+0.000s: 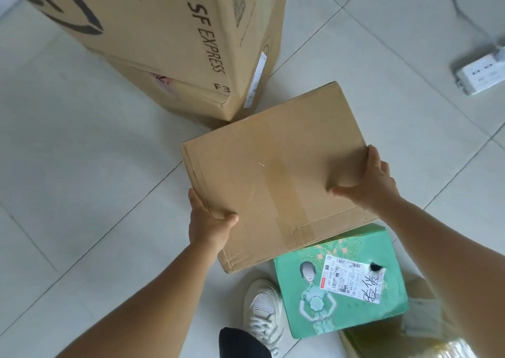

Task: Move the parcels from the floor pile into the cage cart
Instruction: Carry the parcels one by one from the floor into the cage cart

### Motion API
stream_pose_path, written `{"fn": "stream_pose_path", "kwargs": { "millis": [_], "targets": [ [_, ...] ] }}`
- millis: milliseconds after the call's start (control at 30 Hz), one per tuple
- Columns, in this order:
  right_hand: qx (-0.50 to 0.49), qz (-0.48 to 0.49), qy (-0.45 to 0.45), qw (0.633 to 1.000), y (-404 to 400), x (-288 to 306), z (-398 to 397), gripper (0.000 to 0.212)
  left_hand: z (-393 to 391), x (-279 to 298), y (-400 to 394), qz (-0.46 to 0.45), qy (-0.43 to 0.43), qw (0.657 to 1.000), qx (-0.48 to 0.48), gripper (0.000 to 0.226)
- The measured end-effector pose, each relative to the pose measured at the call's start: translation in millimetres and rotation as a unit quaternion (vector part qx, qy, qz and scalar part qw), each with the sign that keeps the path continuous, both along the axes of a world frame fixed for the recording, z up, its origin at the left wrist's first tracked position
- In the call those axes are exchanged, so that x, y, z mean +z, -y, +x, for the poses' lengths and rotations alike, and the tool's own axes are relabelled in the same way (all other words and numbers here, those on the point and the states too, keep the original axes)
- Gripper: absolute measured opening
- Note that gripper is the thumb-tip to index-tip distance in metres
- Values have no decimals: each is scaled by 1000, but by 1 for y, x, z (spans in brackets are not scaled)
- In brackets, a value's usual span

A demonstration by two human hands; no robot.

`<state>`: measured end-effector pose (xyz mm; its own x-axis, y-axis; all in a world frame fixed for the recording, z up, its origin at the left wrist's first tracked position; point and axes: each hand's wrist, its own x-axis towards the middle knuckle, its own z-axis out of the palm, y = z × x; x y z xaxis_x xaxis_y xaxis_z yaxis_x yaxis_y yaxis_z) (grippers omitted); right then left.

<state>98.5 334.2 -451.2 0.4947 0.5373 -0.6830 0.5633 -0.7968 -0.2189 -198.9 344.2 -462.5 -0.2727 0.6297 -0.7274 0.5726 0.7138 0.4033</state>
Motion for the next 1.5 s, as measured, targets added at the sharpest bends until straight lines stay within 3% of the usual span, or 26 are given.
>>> {"fn": "stream_pose_path", "kwargs": {
  "millis": [300,667,1100,1500],
  "targets": [
    [14,41,-11,999,32,64,-93,118,-94,66,40,38,29,997,58,109],
    [39,139,-65,987,82,206,-247,114,-250,227,112,144,26,981,127,98],
    [148,225,-82,960,88,436,-392,117,-380,456,187,271,8,931,245,91],
    [313,327,-149,879,10,618,-541,116,-481,631,203,385,-40,843,374,96]
  ]
}}
